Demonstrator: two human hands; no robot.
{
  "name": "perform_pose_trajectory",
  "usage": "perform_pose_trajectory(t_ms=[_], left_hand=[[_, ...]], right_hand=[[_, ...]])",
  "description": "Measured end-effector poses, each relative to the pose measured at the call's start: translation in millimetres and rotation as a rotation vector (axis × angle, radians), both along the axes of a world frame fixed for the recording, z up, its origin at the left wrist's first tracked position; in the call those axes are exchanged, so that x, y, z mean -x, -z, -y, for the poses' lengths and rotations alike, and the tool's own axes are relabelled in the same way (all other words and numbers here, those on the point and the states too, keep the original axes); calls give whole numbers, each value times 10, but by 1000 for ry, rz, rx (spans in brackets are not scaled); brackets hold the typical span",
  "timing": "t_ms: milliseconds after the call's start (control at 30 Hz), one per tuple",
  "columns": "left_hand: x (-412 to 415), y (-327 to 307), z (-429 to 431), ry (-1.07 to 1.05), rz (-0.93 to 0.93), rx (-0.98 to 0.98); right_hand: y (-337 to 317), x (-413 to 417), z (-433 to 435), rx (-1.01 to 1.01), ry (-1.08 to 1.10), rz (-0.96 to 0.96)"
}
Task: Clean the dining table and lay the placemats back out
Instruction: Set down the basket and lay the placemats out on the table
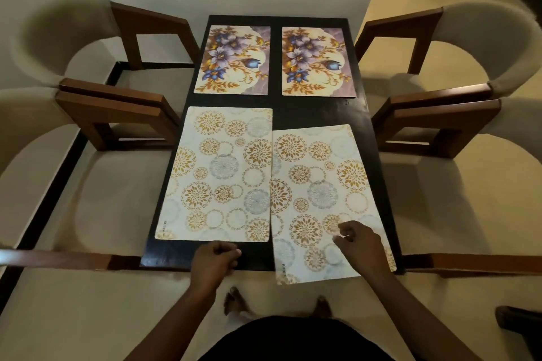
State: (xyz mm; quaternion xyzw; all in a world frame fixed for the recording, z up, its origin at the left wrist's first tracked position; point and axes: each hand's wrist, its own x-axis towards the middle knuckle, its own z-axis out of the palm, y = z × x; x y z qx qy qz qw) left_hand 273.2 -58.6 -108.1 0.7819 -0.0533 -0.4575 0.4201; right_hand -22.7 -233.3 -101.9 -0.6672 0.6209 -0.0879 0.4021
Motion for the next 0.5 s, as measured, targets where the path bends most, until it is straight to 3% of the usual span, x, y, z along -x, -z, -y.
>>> perform_pose_trajectory(t_ms=[167, 367, 500], left_hand=[[772, 215, 10, 23, -39, -81], [1343, 135, 146, -235, -230, -46], [1511, 84, 221, -282, -223, -9]], right_hand=[[15, 756, 208, -59, 35, -23], [94, 1328, 242, -125, -31, -101], [98, 1462, 250, -146, -21, -77]])
